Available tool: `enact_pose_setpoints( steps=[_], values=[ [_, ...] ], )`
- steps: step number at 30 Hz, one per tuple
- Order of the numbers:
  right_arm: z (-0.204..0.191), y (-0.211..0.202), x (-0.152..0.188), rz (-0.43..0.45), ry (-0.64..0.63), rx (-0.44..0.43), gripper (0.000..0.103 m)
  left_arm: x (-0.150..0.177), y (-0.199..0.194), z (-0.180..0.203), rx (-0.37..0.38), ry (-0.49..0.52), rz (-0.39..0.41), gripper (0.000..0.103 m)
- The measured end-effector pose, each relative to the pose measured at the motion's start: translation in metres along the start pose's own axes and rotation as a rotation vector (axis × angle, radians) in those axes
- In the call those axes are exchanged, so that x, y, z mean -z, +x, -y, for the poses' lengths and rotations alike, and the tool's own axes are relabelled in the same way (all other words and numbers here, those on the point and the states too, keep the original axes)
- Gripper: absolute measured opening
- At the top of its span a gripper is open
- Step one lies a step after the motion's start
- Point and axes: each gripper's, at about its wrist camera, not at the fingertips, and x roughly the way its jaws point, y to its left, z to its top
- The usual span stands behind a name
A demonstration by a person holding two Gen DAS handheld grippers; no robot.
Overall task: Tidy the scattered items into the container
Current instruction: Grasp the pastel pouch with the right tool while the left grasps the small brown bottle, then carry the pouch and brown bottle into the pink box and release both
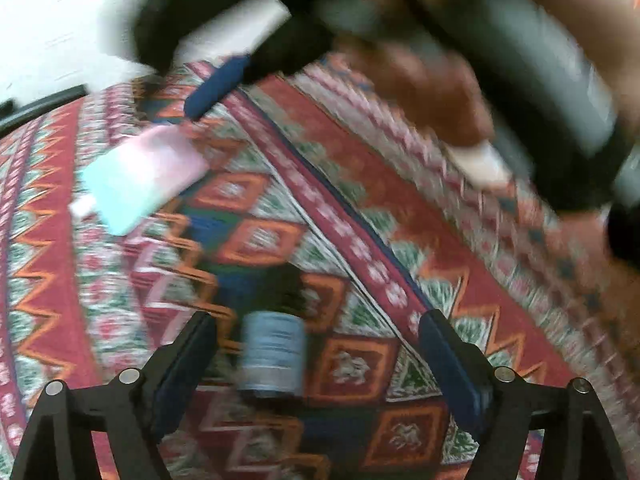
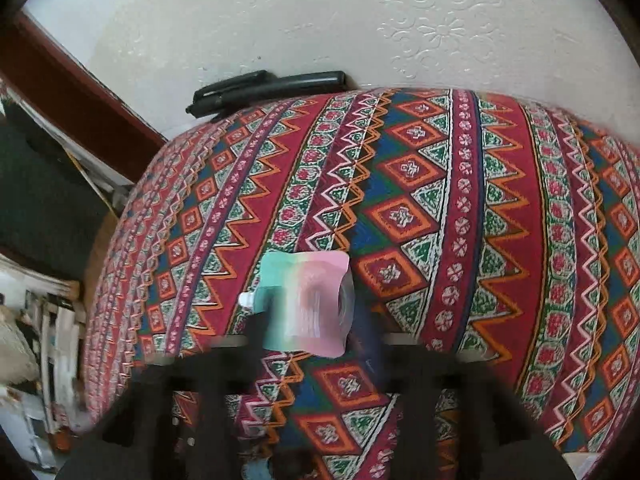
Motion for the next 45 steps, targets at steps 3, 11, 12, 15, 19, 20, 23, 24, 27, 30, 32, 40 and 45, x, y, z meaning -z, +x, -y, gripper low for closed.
enact_pose_setpoints(
  steps=[3, 11, 12, 15, 19, 20, 23, 24, 27, 30, 32, 40, 45],
  values=[
    [-0.009, 0.003, 0.003, -0.026, -0.006, 0.031, 0.082, -0.003, 0.0, 0.01, -0.041, 0.016, 0.018, 0.027],
    [-0.038, 0.029, 0.008, -0.083, -0.075, 0.038, 0.032, 0.011, -0.014, 0.008, -0.037, -0.063, 0.042, 0.024],
    [-0.038, 0.023, 0.009, -0.077, -0.072, 0.022, 0.027, 0.015, -0.019, 0.009, -0.041, -0.073, 0.041, 0.024],
    [-0.033, -0.016, 0.023, -0.031, -0.017, -0.032, 0.019, 0.028, -0.035, 0.018, -0.05, -0.1, 0.041, 0.024],
    [-0.06, -0.075, 0.06, 0.054, -0.004, -0.076, 0.018, 0.045, -0.073, 0.043, -0.067, -0.113, 0.06, 0.024],
    [-0.069, -0.089, 0.071, 0.075, -0.005, -0.079, 0.018, 0.048, -0.086, 0.053, -0.069, -0.11, 0.067, 0.024],
    [-0.107, -0.135, 0.119, 0.165, -0.014, -0.096, 0.018, 0.061, -0.13, 0.074, -0.08, -0.099, 0.111, 0.024],
    [-0.117, -0.151, 0.135, 0.193, -0.018, -0.101, 0.018, 0.066, -0.145, 0.073, -0.081, -0.098, 0.125, 0.024],
    [-0.129, -0.222, 0.197, 0.278, -0.035, -0.117, 0.019, 0.078, -0.204, 0.114, -0.072, -0.101, 0.18, 0.024],
    [-0.131, -0.287, 0.258, 0.346, -0.055, -0.113, 0.019, 0.088, -0.246, 0.157, -0.04, -0.082, 0.248, 0.024],
    [-0.127, -0.325, 0.298, 0.378, -0.05, -0.093, 0.019, 0.093, -0.261, 0.179, -0.012, -0.072, 0.273, 0.024],
    [-0.094, -0.467, 0.424, 0.516, 0.0, 0.005, 0.019, 0.088, -0.296, 0.27, 0.101, 0.009, 0.329, 0.024],
    [-0.068, -0.54, 0.473, 0.594, 0.044, 0.064, 0.019, 0.061, -0.306, 0.328, 0.164, 0.082, 0.361, 0.024]
  ],
)
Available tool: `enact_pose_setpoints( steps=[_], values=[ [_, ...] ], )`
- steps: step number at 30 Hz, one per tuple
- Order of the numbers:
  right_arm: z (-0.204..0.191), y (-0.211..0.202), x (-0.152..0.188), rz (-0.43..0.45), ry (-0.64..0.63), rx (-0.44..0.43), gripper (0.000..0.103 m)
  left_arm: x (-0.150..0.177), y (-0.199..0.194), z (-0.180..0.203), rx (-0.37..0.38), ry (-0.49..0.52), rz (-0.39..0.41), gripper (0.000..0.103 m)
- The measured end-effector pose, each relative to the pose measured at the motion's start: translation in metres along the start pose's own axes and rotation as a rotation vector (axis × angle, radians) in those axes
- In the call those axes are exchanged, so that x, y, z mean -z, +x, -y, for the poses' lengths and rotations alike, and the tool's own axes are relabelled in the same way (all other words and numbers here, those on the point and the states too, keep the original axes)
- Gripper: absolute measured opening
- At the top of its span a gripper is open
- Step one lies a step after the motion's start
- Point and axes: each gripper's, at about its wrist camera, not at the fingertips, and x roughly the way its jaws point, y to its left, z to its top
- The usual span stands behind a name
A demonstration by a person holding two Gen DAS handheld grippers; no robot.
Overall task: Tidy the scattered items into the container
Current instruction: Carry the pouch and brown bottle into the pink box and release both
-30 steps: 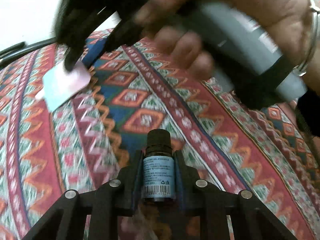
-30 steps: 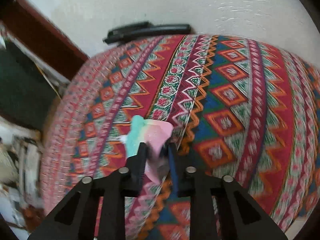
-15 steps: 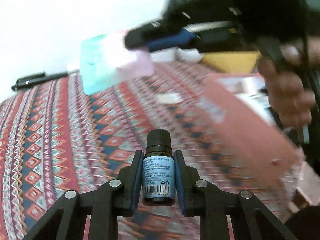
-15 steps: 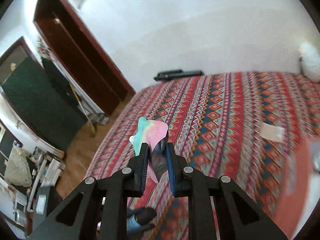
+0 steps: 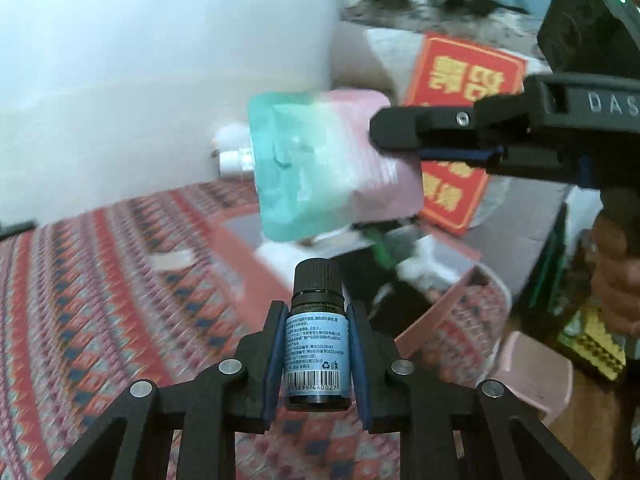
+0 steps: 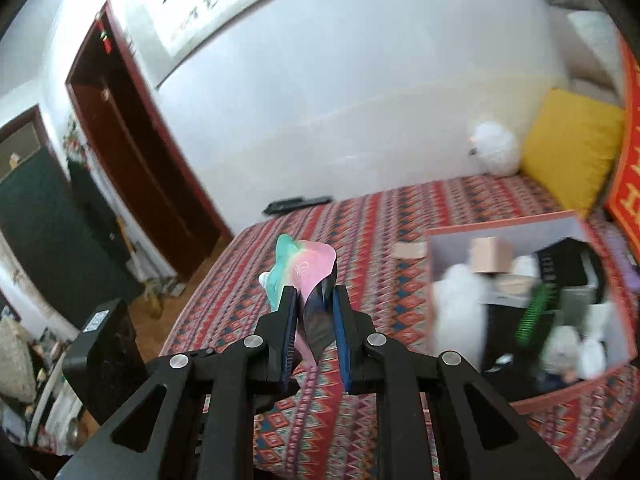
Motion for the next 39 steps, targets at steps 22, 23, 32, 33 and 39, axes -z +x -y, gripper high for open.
enact_pose_setpoints(
  steps=[22, 23, 32, 33, 39],
  values=[
    [0.223, 0.035, -0.002, 0.04, 0.374, 0.302, 0.02, -0.085, 0.2, 0.032, 0.045, 0.063, -0.118, 0.025],
    [0.233, 0.046, 0.002, 0.016, 0.401, 0.292, 0.024, -0.082, 0.204, 0.028, 0.053, 0.046, -0.122, 0.031],
    [0.231, 0.041, 0.009, 0.015, 0.355, 0.495, 0.091, -0.088, 0.157, 0.012, 0.05, -0.018, 0.038, 0.102],
    [0.227, 0.036, 0.009, 0.023, 0.359, 0.486, 0.091, -0.09, 0.152, 0.013, 0.051, -0.024, 0.038, 0.102],
    [0.172, -0.004, -0.002, 0.118, 0.255, 0.502, 0.092, -0.094, 0.116, 0.022, 0.018, -0.013, 0.066, 0.102]
  ],
)
